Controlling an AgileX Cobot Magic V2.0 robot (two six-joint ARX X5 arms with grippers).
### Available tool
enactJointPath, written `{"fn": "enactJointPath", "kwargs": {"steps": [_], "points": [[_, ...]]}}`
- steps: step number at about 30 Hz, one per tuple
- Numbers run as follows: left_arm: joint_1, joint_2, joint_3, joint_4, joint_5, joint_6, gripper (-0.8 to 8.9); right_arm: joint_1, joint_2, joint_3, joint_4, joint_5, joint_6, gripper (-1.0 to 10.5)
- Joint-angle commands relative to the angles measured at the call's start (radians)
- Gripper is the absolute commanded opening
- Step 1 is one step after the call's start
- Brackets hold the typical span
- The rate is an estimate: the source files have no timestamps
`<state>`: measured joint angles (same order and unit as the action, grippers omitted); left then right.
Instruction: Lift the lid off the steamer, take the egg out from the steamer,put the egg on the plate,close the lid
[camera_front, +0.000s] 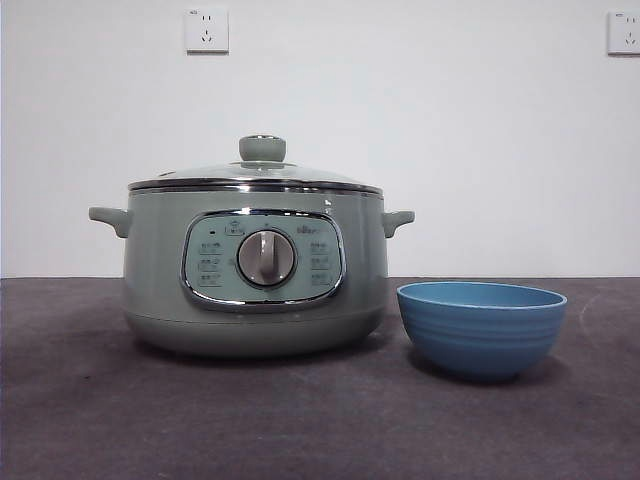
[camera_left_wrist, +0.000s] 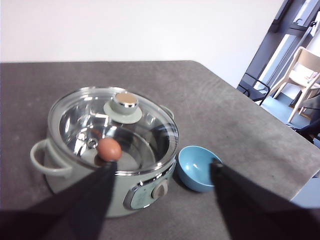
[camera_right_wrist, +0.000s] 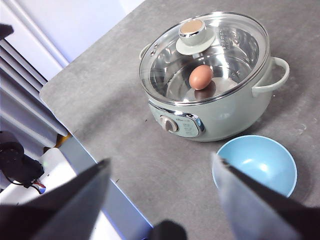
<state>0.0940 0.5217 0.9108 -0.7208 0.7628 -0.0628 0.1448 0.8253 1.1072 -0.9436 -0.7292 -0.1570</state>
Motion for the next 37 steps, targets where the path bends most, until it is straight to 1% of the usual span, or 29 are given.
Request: {"fn": "enactJointPath", "kwargs": {"steps": [1,7,12,16,19,21,27,29,33,37], "points": [[-0.018,0.042,0.018,0.028,0.003,0.011,5.61,0.002,-0.001,0.006,0.004,0.002,-0.004,6.0],[-0.080,0.199,0.095,0.120,0.001,0.016,5.61,0.002,0.000,0.006,0.015,0.002,0.003,6.0],[-0.163,0.362,0.172,0.222,-0.021,0.018,5.61,0.002,0.004,0.006,0.030,0.002,0.011,6.0],[-0.243,0.490,0.228,0.268,-0.117,0.064,5.61,0.002,0.012,0.006,0.030,0.003,0.011,6.0],[-0.310,0.587,0.254,0.330,-0.189,0.077,5.61,0.002,0.019,0.006,0.030,0.003,0.011,6.0],[-0.352,0.653,0.268,0.375,-0.243,0.100,5.61,0.002,0.025,0.006,0.030,0.003,0.011,6.0],[-0.444,0.813,0.283,0.516,-0.402,0.152,5.61,0.002,0.032,0.006,0.026,0.003,0.011,6.0],[-0.463,0.857,0.283,0.563,-0.443,0.172,5.61,0.002,0.032,0.006,0.026,0.003,0.011,6.0],[-0.496,0.941,0.283,0.655,-0.500,0.174,5.61,0.002,0.032,0.006,0.026,0.003,0.011,6.0],[-0.515,1.002,0.283,0.690,-0.530,0.190,5.61,0.002,0.032,0.006,0.026,0.003,0.011,6.0]]}}
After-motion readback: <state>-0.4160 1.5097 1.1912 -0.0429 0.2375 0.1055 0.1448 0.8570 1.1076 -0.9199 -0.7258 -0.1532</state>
